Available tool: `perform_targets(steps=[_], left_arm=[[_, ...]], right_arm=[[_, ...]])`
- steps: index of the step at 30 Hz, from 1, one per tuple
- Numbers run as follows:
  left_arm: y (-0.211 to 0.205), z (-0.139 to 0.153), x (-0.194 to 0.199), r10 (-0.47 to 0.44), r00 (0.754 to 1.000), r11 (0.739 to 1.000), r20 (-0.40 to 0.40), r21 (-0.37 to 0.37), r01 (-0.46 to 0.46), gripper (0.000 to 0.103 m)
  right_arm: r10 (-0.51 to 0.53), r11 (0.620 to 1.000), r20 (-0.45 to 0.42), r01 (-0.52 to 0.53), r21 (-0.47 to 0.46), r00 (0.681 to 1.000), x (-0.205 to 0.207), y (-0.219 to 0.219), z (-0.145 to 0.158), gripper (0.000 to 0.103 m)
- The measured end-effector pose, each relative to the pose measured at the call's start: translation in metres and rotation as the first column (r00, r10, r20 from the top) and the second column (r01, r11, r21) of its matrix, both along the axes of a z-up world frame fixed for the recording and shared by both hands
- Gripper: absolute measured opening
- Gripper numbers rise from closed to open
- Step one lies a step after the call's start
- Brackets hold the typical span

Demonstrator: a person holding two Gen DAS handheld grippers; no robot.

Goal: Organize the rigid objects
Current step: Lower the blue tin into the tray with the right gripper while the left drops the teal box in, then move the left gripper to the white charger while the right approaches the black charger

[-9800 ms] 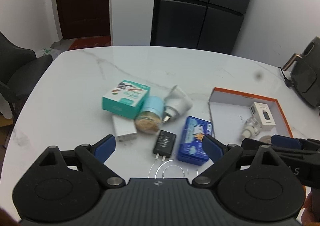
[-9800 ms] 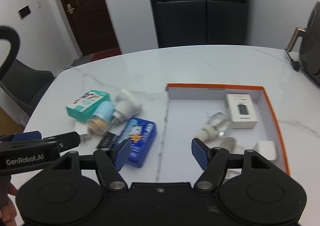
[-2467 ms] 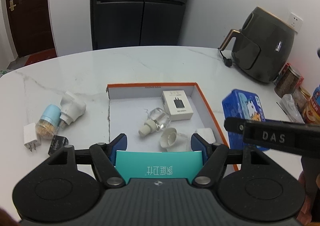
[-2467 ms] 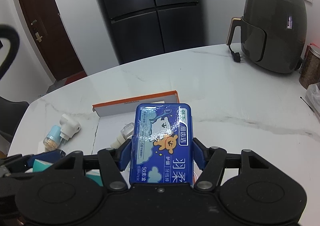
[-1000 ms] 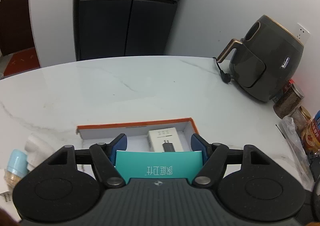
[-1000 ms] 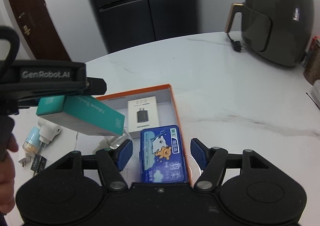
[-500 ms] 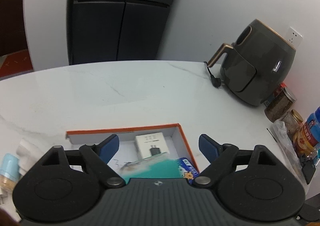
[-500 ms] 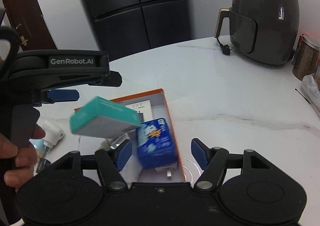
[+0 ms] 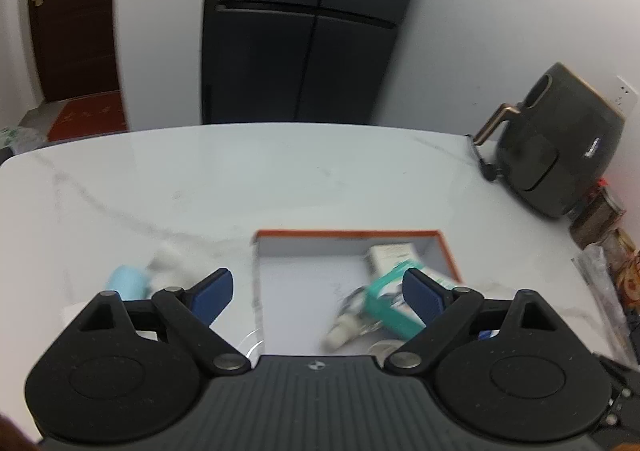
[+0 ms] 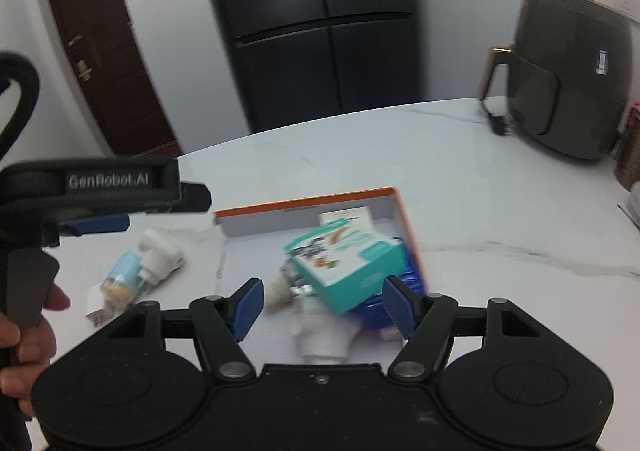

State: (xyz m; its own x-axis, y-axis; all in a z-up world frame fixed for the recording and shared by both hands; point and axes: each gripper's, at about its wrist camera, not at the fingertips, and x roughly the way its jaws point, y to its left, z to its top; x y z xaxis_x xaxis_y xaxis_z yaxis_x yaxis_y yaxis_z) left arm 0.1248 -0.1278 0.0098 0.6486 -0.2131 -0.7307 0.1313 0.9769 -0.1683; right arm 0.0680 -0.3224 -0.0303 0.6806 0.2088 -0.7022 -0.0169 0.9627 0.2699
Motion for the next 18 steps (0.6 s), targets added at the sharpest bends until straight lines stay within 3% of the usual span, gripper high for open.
perform_targets(steps=[18], left_arm=[[0.095, -0.004, -0.046, 0.169, 0.985, 0.985, -0.023, 0.024, -0.169, 0.095]], right_arm=[[0.156, 0.988, -0.006, -0.156, -0.002, 0.988, 0.001, 0.082, 0.007, 0.08]])
